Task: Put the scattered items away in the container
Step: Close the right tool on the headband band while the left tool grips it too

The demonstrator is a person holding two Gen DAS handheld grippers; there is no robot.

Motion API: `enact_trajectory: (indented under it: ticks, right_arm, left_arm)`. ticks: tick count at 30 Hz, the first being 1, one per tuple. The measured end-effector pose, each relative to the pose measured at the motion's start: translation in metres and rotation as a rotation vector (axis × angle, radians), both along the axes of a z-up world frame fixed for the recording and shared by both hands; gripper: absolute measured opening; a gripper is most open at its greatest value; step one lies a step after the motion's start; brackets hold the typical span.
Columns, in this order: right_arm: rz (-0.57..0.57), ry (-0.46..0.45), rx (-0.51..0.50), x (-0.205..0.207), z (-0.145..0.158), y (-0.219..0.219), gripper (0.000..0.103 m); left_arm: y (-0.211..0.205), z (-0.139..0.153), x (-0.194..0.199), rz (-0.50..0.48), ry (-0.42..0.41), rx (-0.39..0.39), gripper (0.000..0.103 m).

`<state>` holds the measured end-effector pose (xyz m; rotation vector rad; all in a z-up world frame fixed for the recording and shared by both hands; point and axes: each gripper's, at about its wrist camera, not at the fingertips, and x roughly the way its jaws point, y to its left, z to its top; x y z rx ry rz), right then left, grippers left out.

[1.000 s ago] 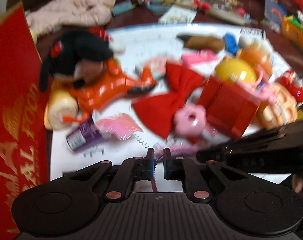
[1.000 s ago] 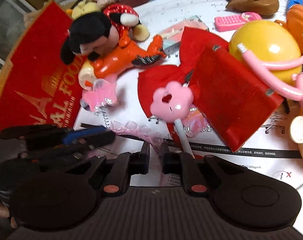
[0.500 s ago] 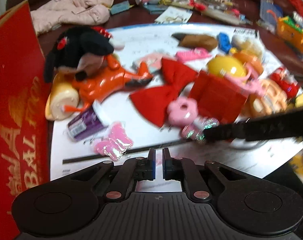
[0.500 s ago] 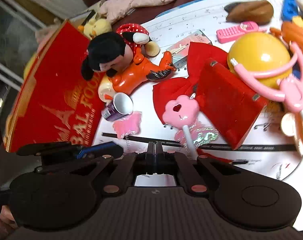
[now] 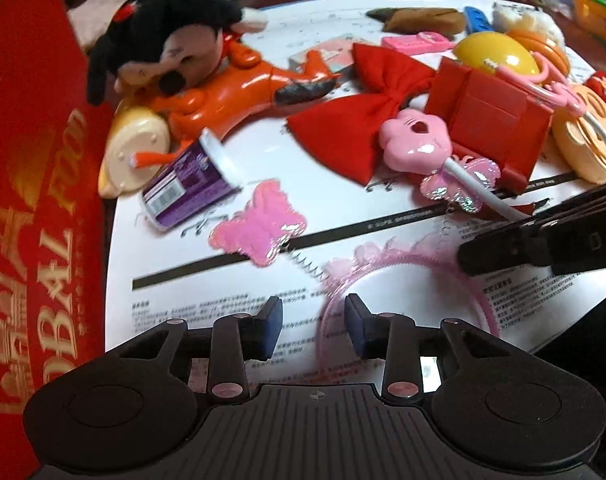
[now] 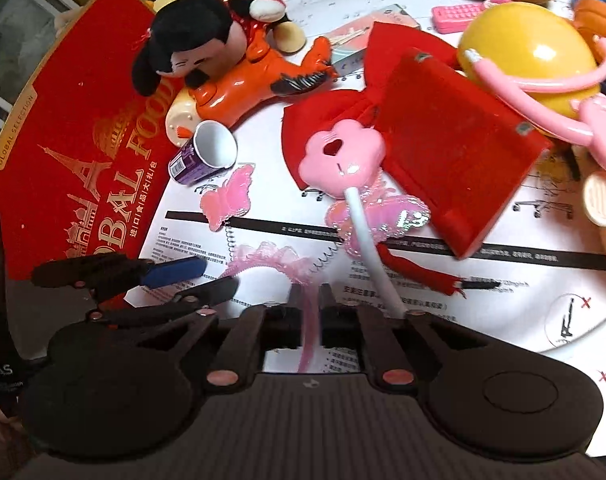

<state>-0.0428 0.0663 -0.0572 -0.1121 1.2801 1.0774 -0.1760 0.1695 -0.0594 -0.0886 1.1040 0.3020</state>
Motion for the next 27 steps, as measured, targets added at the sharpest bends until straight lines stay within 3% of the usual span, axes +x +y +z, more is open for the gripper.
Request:
enact_trajectory:
  ticks: [1, 2, 10, 14, 18, 19, 21, 24, 27]
  right_arm:
    - [-0.001, 0.000, 0.001, -0.001, -0.001, 0.001, 0.033]
    - [-0.003, 0.002, 0.002, -0.001, -0.001, 0.002, 0.038]
    - [-0.027, 0.009, 0.003, 0.002, -0.004, 0.007, 0.045]
    - [0.012, 0.005, 0.011, -0.002, -0.006, 0.014, 0.047]
    - [0.089, -0.048, 0.001, -0.017, -0.005, 0.020, 0.046]
    - [0.101, -0.076, -0.008, -0.019, -0.004, 0.021, 0.043]
    - [0.114, -0.161, -0.048, -0.024, -0.003, 0.024, 0.015]
    - [0.080, -0.140, -0.051, -0.018, -0.005, 0.023, 0.013]
    - [0.067, -0.100, -0.024, -0.017, -0.004, 0.021, 0.011]
  left_arm:
    - [0.001, 0.000, 0.001, -0.005, -0.003, -0.021, 0.011]
    - [0.003, 0.001, 0.003, -0.003, -0.009, -0.063, 0.002]
    - [0.023, 0.003, -0.012, 0.068, -0.069, -0.265, 0.001]
    - [0.031, 0.006, -0.019, 0.095, -0.091, -0.348, 0.002]
    - [0.034, 0.006, -0.020, 0.111, -0.092, -0.353, 0.002]
    - [0.034, 0.006, -0.020, 0.114, -0.089, -0.356, 0.002]
    - [0.034, 0.006, -0.019, 0.115, -0.087, -0.345, 0.002]
    - [0.032, 0.009, -0.018, 0.097, -0.094, -0.317, 0.003]
    - [0.024, 0.009, -0.015, 0.083, -0.088, -0.235, 0.028]
